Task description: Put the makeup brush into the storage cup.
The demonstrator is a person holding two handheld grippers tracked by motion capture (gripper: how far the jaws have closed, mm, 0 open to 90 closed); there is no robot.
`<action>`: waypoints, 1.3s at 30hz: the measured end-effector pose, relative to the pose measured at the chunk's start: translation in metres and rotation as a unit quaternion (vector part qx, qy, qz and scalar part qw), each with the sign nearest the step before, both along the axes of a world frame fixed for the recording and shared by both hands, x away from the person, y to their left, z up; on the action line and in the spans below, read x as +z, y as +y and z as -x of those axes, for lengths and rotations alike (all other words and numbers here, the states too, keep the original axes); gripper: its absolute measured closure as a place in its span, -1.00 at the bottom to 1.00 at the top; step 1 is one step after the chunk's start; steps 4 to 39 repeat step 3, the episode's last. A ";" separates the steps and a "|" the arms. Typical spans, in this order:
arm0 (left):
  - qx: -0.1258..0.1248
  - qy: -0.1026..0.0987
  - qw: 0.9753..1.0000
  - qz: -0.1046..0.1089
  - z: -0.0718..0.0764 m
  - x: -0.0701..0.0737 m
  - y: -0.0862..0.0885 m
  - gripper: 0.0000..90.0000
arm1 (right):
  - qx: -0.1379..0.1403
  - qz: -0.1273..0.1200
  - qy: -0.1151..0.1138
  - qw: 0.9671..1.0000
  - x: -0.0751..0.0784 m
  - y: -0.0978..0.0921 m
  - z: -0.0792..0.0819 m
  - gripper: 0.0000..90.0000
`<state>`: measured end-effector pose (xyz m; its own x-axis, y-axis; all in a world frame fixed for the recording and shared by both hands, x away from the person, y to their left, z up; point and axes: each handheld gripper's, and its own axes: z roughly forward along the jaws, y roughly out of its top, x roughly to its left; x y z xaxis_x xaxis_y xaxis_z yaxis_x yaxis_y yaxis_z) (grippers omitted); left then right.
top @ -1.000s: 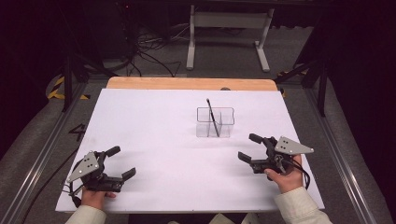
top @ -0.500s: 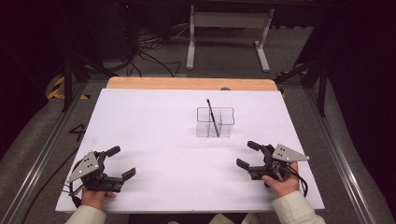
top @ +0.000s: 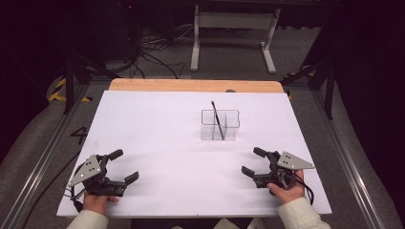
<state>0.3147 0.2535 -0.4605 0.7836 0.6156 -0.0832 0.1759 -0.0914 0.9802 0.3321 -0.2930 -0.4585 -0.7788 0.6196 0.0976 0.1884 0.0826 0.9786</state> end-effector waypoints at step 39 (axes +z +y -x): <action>0.000 -0.003 1.000 -0.001 0.000 0.000 0.000 -1.00 | 0.001 0.001 0.000 1.000 0.000 0.000 0.000 -0.77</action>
